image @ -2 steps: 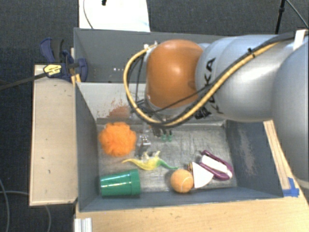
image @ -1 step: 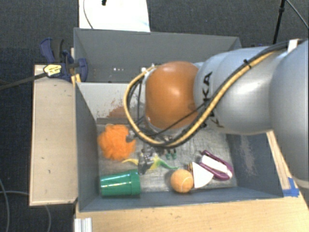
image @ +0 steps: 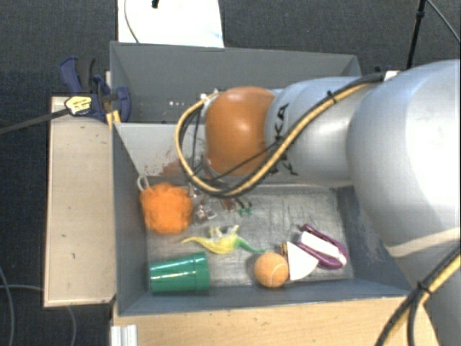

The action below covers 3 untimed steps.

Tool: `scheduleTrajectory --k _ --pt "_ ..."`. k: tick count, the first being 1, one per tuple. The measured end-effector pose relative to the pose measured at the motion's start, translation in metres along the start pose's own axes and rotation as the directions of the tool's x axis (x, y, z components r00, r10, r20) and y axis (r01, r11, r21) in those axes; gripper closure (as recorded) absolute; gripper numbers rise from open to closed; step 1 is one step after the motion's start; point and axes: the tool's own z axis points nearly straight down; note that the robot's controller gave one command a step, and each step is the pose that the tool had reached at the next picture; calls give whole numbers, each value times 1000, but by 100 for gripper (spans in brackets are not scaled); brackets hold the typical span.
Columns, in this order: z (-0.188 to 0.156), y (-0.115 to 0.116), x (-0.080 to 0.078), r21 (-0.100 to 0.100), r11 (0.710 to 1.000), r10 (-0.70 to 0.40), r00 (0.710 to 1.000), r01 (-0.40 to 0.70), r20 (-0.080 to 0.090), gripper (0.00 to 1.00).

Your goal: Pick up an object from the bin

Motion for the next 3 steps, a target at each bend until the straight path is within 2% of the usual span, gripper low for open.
scheduleTrajectory --k 2,3 --pt "0 0 1 0 1000 2 1000 -2 0 100" --pt "-9 8 20 0 999 -55 999 55 1 100"
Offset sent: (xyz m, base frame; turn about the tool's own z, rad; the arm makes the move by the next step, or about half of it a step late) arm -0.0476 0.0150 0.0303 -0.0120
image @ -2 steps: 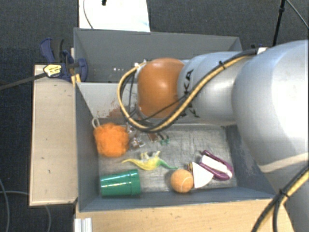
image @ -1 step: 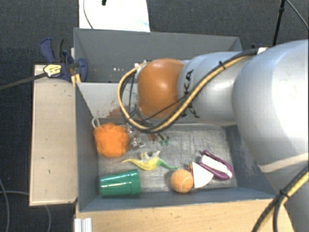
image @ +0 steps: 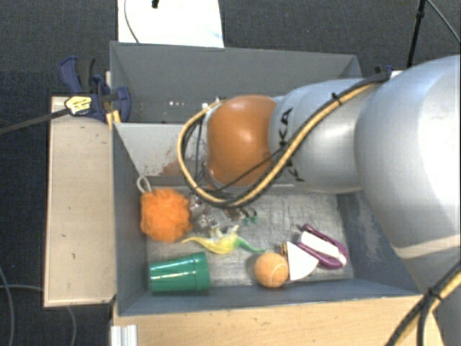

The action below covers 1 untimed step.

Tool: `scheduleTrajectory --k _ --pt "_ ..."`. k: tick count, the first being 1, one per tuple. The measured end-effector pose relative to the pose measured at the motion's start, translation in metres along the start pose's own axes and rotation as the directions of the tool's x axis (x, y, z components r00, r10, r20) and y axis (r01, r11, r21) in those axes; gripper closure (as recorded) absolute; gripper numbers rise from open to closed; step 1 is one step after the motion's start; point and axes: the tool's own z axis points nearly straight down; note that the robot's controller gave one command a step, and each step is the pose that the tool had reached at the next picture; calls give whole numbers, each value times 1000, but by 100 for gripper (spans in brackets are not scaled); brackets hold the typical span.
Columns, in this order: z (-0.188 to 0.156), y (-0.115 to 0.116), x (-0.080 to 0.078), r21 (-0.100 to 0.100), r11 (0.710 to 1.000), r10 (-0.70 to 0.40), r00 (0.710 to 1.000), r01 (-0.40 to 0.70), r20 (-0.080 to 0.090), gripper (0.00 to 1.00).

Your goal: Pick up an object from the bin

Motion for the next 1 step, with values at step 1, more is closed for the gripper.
scheduleTrajectory --k 1 --pt "-26 17 -5 0 999 -40 999 40 -5 100"
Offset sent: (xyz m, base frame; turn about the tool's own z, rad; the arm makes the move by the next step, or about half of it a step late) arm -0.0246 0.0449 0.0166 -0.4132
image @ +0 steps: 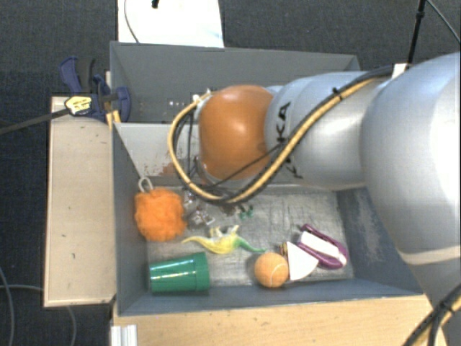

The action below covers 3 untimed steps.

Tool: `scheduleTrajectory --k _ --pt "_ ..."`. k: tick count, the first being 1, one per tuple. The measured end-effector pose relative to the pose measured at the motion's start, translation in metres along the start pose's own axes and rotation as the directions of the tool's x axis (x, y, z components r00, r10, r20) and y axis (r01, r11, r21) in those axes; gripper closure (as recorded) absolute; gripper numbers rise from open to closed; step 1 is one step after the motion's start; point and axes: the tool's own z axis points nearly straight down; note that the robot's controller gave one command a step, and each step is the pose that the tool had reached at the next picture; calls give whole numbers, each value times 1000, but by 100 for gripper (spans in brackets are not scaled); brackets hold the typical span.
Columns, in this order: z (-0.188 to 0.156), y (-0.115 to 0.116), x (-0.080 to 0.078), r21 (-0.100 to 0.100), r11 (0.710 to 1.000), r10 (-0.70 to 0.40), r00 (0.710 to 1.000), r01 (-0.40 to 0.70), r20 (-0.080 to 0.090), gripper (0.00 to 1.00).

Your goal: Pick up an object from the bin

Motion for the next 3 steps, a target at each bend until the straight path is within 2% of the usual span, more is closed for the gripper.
scheduleTrajectory --k 1,2,3 --pt "6 31 5 11 931 -365 931 365 15 0" --pt "6 31 5 9 933 -359 933 359 14 0" --pt "2 56 7 28 897 -442 896 442 30 0"
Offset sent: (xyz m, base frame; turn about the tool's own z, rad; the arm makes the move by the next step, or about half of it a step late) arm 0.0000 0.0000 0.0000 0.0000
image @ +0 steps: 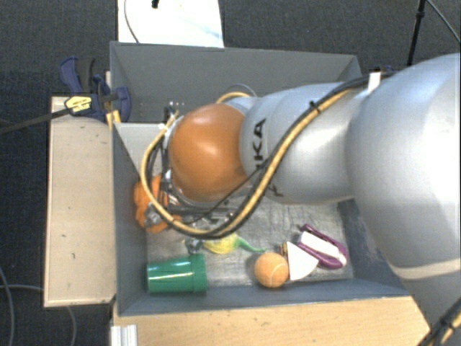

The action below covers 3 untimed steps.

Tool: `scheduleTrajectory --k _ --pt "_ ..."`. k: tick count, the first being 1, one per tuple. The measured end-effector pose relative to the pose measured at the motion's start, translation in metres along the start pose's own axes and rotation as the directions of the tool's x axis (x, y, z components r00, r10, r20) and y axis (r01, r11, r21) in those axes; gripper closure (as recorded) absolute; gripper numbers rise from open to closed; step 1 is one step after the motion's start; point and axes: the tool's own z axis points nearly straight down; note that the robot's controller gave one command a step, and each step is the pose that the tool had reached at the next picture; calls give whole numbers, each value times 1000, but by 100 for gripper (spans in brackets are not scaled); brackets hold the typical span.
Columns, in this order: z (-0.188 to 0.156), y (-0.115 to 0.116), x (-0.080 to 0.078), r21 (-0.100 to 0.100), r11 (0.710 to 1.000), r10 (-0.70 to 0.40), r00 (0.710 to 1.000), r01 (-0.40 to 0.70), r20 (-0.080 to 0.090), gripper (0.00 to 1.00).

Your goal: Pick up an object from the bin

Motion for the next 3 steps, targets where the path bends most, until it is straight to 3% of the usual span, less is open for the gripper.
scheduleTrajectory --k 1,2,3 --pt "-3 11 1 -1 1000 -14 1000 14 20 0" --pt "19 -15 20 -1 995 98 995 -98 26 0" --pt "39 -42 28 -20 994 105 994 -106 -21 0"
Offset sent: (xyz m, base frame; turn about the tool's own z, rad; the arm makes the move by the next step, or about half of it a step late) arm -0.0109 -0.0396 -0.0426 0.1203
